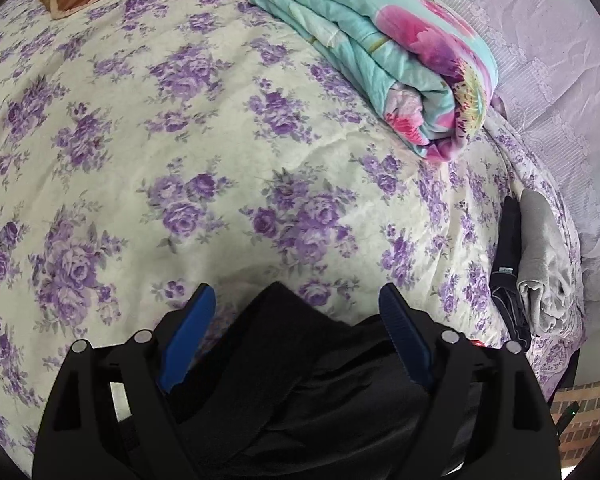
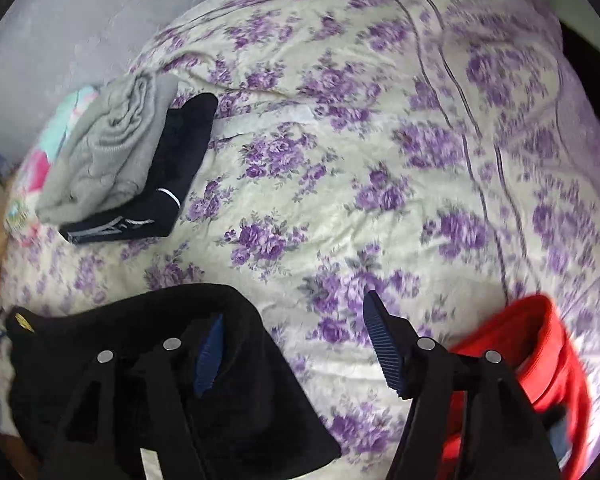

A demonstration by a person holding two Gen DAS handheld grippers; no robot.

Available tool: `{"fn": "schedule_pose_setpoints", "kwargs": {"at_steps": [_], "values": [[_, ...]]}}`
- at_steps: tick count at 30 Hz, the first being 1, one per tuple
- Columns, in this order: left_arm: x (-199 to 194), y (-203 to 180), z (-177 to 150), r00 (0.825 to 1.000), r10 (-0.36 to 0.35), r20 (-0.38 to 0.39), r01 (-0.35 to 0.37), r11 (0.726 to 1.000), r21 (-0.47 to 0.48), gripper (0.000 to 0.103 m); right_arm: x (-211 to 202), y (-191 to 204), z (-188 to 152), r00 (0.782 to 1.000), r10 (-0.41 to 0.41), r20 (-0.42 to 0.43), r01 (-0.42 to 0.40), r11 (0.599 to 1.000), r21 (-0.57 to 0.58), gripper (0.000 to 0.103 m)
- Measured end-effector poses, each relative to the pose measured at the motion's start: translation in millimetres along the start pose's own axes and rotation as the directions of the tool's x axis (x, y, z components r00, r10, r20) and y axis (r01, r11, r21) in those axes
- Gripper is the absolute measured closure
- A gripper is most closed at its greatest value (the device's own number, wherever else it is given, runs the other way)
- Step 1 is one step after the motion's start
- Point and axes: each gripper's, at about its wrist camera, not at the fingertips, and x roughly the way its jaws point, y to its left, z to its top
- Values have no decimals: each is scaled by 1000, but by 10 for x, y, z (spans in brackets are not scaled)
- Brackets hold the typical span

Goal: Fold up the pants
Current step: 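Grasp the pants edge with the left gripper while the right gripper smooths the leg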

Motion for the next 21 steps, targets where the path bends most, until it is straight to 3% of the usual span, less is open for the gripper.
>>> {"fn": "schedule_pose_setpoints", "kwargs": {"at_steps": [3,5,7,9,10,11,13,14,15,16,17,18,19,20,21], "values": [[18,146,-42,1000,-2,-16,2,999,-38,22,-41,-250,-77,984,175,-12,-169,965,200,38],[-1,186,-71,1000,-17,-14,16,998,-55,22,-90,-277,-83,960,280,25,-276,922,270,38],[-21,189,-97,1000,-22,-8,21,998,-58,22,-162,-239,-75,916,392,79,-395,856,334,36],[-17,178,-115,1000,-27,-12,26,998,-59,22,-101,-242,-52,859,504,85,-485,751,447,31],[-13,173,-120,1000,-27,-14,26,998,-60,22,-40,-275,-24,864,500,61,-459,731,505,31],[-12,166,-129,999,-29,-15,28,998,-61,22,-7,-325,14,904,427,28,-371,750,548,30],[-23,146,-136,999,-32,-15,31,997,-63,22,68,-310,185,950,307,-49,-237,817,525,30],[-35,133,-147,999,-35,-16,34,997,-62,22,36,-201,288,973,224,-59,-176,880,441,30],[-48,118,-156,999,-36,-16,35,998,-59,22,-40,7,403,995,94,-44,-77,955,287,30],[-59,103,-165,999,-36,-15,35,998,-54,22,-117,333,507,998,-58,9,57,996,69,30],[-65,93,-171,999,-34,-15,34,998,-51,22,-146,653,545,979,-189,82,199,969,-143,28],[-66,82,-180,999,-31,-16,30,998,-47,22,-128,966,559,936,-309,170,349,878,-328,25],[-63,76,-188,999,-29,-16,29,998,-47,22,-110,1187,577,904,-360,232,427,796,-428,25],[-58,72,-198,999,-29,-17,28,998,-50,22,-140,1277,665,915,-330,233,401,807,-434,25],[-52,69,-213,999,-30,-18,29,998,-54,22,-182,1262,787,949,-248,192,306,870,-387,23]]}}
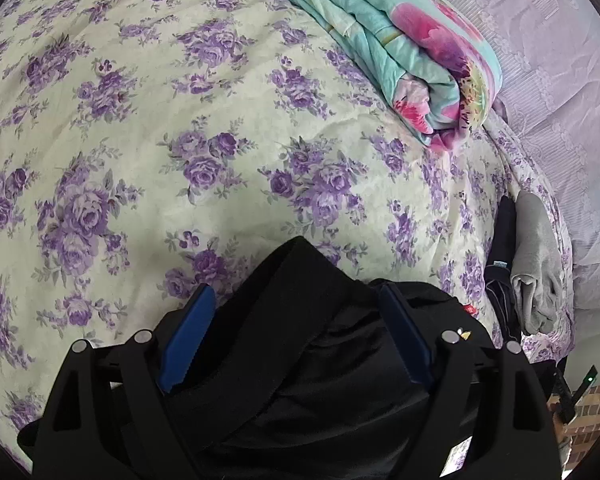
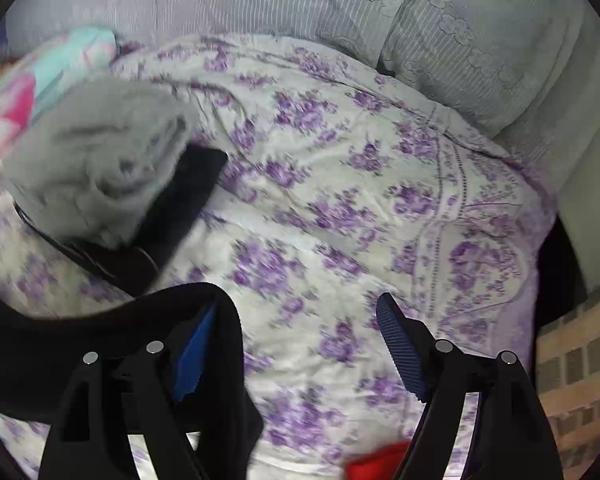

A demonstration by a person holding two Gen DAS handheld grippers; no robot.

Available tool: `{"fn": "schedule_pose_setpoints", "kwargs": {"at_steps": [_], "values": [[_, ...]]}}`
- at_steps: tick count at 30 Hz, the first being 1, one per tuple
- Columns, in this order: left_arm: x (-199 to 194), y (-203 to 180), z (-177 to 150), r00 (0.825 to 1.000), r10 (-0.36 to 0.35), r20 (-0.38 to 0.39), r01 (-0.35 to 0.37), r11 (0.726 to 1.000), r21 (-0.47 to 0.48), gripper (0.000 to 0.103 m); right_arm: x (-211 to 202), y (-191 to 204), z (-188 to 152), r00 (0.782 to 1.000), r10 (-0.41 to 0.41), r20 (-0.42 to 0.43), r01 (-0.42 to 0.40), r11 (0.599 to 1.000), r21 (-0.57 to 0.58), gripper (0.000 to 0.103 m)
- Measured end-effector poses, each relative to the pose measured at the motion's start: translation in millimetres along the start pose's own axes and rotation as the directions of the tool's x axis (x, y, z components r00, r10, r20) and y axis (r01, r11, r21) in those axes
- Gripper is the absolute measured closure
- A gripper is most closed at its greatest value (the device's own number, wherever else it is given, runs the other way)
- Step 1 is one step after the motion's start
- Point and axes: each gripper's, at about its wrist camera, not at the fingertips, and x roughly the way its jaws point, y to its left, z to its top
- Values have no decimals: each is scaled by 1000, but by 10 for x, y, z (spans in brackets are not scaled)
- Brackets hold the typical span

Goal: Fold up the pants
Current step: 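Grasp the pants edge with the left gripper while the right gripper smooths the leg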

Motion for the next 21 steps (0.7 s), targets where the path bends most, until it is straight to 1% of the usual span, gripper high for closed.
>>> {"fn": "schedule_pose_setpoints", "kwargs": {"at_steps": [1,2,3,4,5,6,7,8,9,10,11,12,13,14,15,16,17,18,19,20,21], "values": [[6,3,-14,1000,-2,-1,2,1000,-4,22,38,-78,74,997,70,-22,-69,996,64,21],[14,3,-28,1000,-3,-4,3,1000,-7,22,176,-38,139,992,-1,-125,2,1000,8,22],[24,-1,-42,1000,-4,-6,4,1000,-8,22,259,71,179,981,-113,-159,91,986,-140,22],[28,-4,-53,1000,-4,-8,4,1000,-6,22,246,127,179,984,-121,-131,91,973,-212,22],[29,-7,-66,1000,-5,-8,5,1000,-4,22,191,48,181,991,-32,-128,12,987,-159,22],[32,-5,-74,1000,-3,-8,3,1000,-3,21,171,-111,197,988,63,-141,-70,997,-43,22],[39,2,-83,1000,-2,-9,2,1000,-4,21,168,-245,198,982,94,-165,-88,995,42,22],[51,14,-86,1000,-1,-12,1,1000,-9,21,141,-278,188,985,70,-157,-64,997,38,22],[59,28,-89,1000,-1,-13,1,1000,-14,21,39,-299,165,993,69,-101,-66,997,27,20],[69,37,-92,1000,-1,-14,1,1000,-18,21,-73,-372,149,993,112,-34,-110,992,68,19],[82,39,-94,1000,1,-18,-2,1000,-18,21,-112,-470,128,991,135,-16,-132,983,130,17],[89,36,-97,1000,5,-18,-5,1000,-17,21,-110,-522,113,992,114,-52,-105,982,159,17],[90,32,-101,1000,8,-17,-8,1000,-16,21,-126,-547,84,992,107,-62,-97,985,146,17],[89,28,-102,1000,8,-15,-8,1000,-15,21,-183,-606,24,990,144,-16,-140,979,151,17],[90,23,-98,1000,7,-15,-7,1000,-13,21,-213,-723,-65,980,198,24,-199,957,210,17],[93,24,-94,1000,7,-15,-7,1000,-12,21,-163,-859,-196,970,240,35,-239,920,310,17],[98,29,-90,1000,7,-14,-7,1000,-13,21,-43,-979,-395,955,295,18,-275,862,425,17],[100,26,-92,1000,8,-15,-8,1000,-14,21,67,-1036,-587,932,361,27,-325,801,502,18],[110,30,-93,1000,11,-15,-11,1000,-15,21,167,-1078,-816,904,421,77,-385,721,577,20],[120,31,-92,1000,15,-16,-15,1000,-15,21,256,-1094,-1026,877,462,129,-430,639,637,26],[124,27,-96,1000,23,-17,-23,1000,-13,21,356,-1094,-1221,856,487,173,-458,560,690,34]]}}
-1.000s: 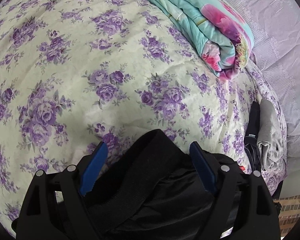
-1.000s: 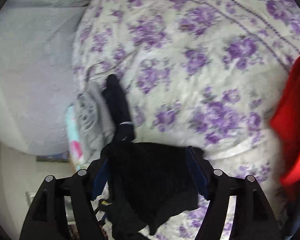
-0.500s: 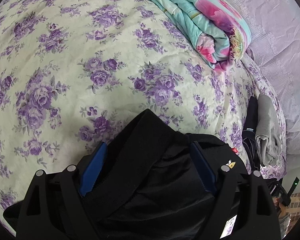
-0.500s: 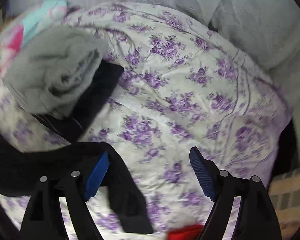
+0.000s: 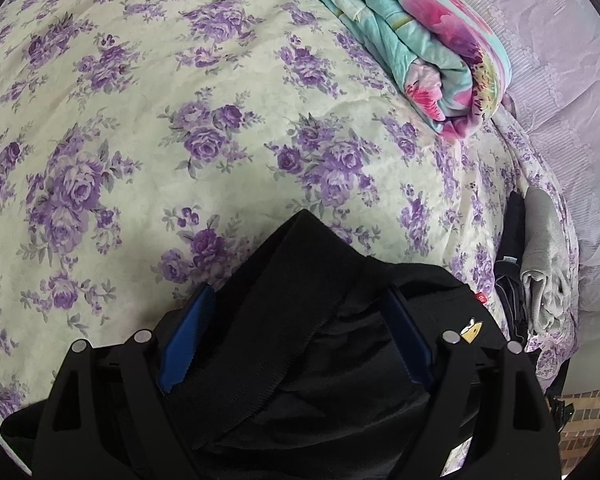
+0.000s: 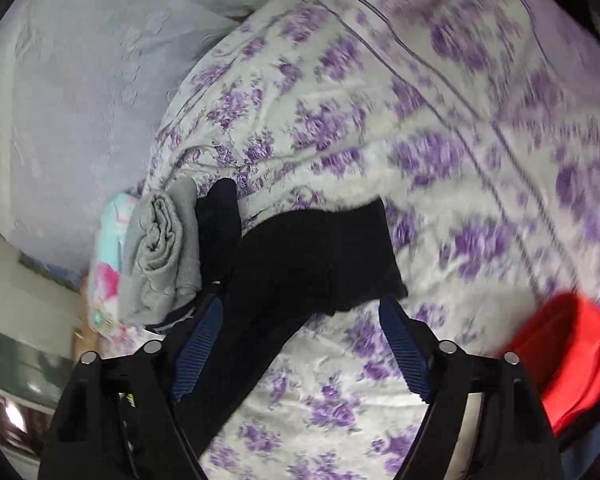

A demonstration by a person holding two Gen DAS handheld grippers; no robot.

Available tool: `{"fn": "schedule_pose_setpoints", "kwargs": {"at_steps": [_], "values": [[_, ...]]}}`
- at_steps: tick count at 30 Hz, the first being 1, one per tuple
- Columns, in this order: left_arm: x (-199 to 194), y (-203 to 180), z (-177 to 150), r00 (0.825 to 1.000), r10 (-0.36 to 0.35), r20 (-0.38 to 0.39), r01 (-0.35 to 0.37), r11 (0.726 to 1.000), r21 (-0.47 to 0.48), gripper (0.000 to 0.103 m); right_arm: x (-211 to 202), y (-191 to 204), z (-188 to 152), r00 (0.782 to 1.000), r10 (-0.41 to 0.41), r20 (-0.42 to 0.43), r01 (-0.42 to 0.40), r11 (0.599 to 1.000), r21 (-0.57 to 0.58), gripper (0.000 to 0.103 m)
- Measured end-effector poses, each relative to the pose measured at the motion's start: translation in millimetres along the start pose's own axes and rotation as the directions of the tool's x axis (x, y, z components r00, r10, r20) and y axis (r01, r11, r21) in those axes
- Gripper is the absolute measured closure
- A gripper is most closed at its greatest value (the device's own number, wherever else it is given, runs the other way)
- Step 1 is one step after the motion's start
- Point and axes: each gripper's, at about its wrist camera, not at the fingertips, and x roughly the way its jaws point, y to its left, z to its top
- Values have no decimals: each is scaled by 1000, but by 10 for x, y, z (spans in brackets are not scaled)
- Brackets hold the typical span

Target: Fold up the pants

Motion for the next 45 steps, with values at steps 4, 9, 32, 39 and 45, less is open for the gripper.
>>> {"fn": "schedule_pose_setpoints", "kwargs": {"at_steps": [4,9,32,39,45], "values": [[-4,-33,-4,1000,26,-2,-26,1000,12,21,274,-438,-341,992,91,82,-105,978,183,46],[-61,-23,-50,999,43,7,-43,999,9,21,569,-394,-453,984,106,144,-130,978,166,54],[-95,-51,-56,999,48,23,-49,999,20,21,878,-214,-60,980,167,107,-183,970,162,94],[-83,-365,119,999,-16,36,10,990,143,21,-390,-330,-588,981,79,179,-109,980,168,94],[24,-388,177,999,-45,-3,44,981,189,21,-1265,-774,-1447,983,-10,184,-43,958,282,94]]}}
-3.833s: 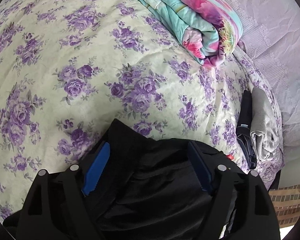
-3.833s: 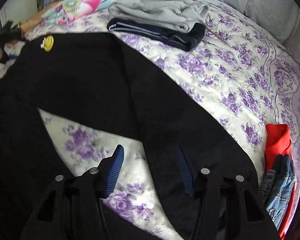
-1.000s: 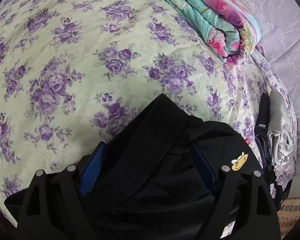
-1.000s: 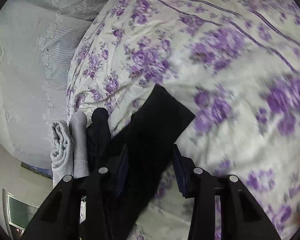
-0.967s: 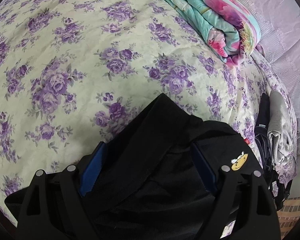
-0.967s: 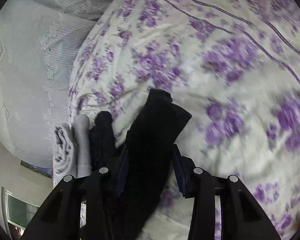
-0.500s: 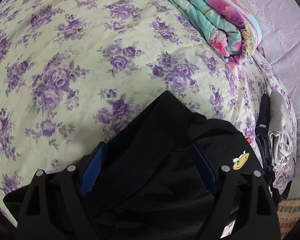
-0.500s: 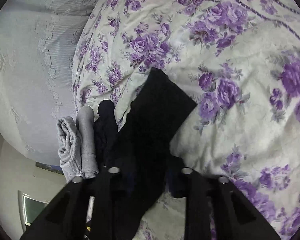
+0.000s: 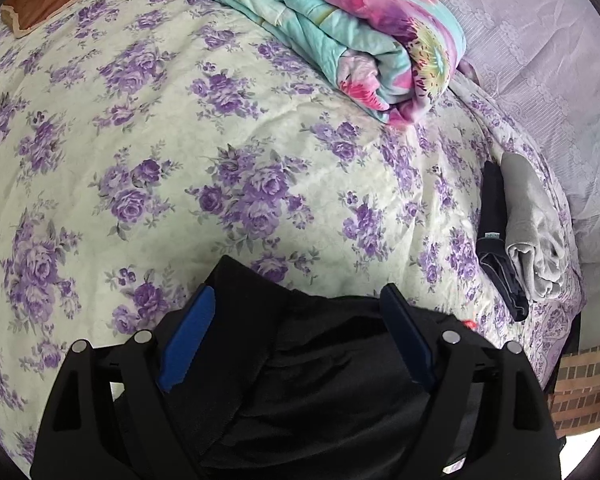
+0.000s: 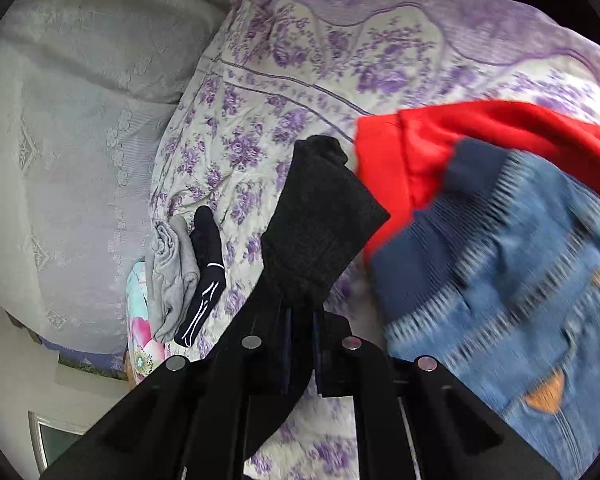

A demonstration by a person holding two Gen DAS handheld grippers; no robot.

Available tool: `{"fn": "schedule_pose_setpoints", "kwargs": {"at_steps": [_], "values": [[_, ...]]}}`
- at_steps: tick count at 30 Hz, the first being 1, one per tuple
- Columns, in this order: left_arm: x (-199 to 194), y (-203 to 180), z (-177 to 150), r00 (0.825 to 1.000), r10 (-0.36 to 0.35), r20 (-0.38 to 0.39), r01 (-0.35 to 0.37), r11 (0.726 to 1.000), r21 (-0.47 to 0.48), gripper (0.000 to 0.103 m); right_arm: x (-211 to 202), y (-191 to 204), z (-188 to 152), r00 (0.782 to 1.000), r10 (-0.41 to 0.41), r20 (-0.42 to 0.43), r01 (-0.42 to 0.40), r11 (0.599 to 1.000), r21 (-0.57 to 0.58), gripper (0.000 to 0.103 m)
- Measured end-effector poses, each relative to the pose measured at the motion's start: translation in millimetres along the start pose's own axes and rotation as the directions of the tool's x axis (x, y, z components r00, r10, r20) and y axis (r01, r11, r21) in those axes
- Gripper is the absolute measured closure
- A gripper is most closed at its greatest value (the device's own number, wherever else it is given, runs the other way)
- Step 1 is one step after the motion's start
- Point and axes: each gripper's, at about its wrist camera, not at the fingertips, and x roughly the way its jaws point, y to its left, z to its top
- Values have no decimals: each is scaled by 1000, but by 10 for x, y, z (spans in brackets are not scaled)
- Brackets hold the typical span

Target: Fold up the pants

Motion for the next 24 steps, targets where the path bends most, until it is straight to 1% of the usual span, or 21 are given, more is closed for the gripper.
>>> {"fn": "schedule_pose_setpoints", "kwargs": {"at_steps": [1,2,3,4,6,7,8,9,10,11,12,13,14,15,17,18,21,23,24], "values": [[31,5,7,1000,-2,-6,2,1000,5,21,-27,-67,-79,1000,-21,-23,21,1000,-1,94],[74,10,15,1000,2,-11,-2,1000,11,21,-2,-143,-143,995,-73,-65,72,997,-23,92],[123,16,27,1000,10,-14,-10,1000,12,21,48,-185,-201,990,-117,-80,114,992,-47,93],[156,26,35,1000,17,-16,-17,1000,6,21,51,-246,-223,990,-105,-94,101,994,-43,93],[121,41,45,1000,14,-6,-14,1000,-10,22,-11,-221,-209,992,-88,-90,85,996,-29,84],[55,43,46,1000,6,9,-5,1000,-13,22,-83,-162,-189,993,-95,-76,91,995,-45,82],[-28,44,46,1000,-4,28,4,1000,-11,22,-170,-76,-162,991,-119,-56,115,990,-81,73],[-130,45,41,999,-11,47,11,1000,-8,22,-268,32,-112,987,-162,-20,158,980,-122,69],[-231,48,31,998,-24,58,24,1000,-5,22,-372,125,-66,978,-209,27,211,964,-162,69],[-309,48,12,997,-43,58,43,999,0,22,-461,245,-33,963,-259,78,270,938,-216,69],[-365,30,-16,997,-64,51,64,998,9,22,-485,391,-25,953,-283,110,303,909,-286,69],[-401,0,-50,996,-80,38,79,997,27,22,-449,557,-42,951,-285,118,309,876,-370,69],[-405,-41,-84,996,-85,22,84,995,46,22,-327,741,-104,954,-283,101,297,835,-462,69],[-371,-103,-127,997,-83,-7,83,994,73,22,-143,914,-176,958,-280,66,271,796,-541,69],[-266,-197,-201,997,-61,-42,66,991,113,22,312,1185,-386,964,-261,-41,167,720,-673,72],[-215,-216,-232,998,-49,-50,55,992,117,22,540,1270,-492,963,-254,-92,114,692,-713,73],[-76,-242,-288,995,-58,-85,66,994,91,22,1219,1475,-773,944,-247,-220,-22,616,-787,75],[-11,-278,-319,996,-28,-86,37,994,104,22,1558,1577,-907,924,-260,-279,-94,554,-827,75],[17,-281,-329,996,-16,-89,26,993,111,22,1701,1624,-964,911,-269,-314,-134,526,-840,75]]}}
